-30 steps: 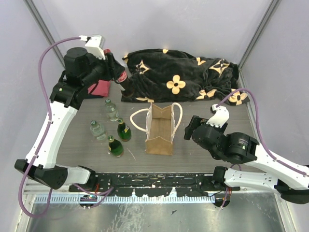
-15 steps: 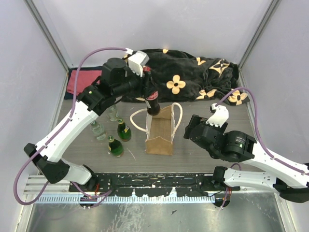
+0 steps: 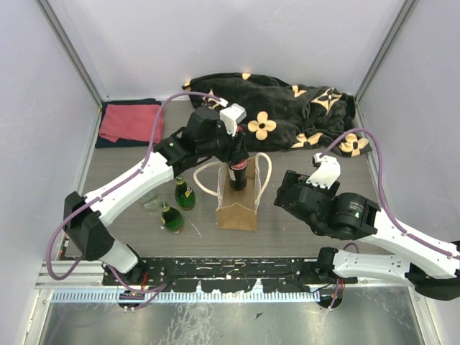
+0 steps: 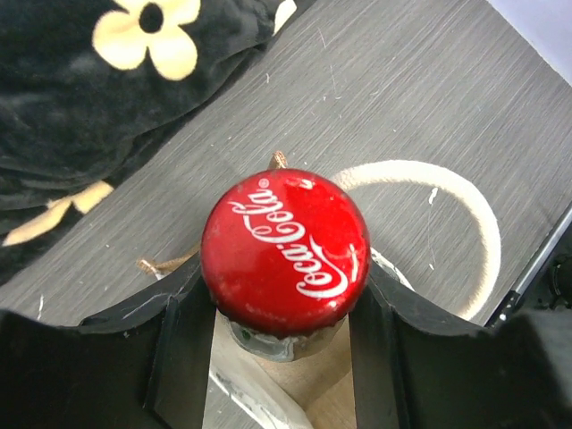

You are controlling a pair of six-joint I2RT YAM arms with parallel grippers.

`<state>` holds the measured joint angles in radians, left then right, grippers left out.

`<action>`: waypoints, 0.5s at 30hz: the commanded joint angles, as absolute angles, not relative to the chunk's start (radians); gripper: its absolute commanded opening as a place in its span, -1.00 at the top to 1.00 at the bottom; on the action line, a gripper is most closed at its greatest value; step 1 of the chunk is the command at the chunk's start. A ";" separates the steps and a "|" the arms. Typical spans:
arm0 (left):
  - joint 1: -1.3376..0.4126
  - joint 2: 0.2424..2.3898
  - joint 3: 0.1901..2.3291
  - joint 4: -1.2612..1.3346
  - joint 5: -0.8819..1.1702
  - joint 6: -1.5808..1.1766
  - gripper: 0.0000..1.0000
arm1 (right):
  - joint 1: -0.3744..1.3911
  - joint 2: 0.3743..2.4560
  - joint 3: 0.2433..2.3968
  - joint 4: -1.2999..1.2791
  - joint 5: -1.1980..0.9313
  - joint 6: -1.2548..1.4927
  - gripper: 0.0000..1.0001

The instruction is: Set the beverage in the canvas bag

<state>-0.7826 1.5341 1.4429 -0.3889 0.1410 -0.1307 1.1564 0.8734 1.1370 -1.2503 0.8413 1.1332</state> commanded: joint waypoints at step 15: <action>-0.804 1.614 1.446 -0.066 0.145 -0.182 1.00 | 1.160 0.940 1.147 -1.193 0.913 1.150 -1.00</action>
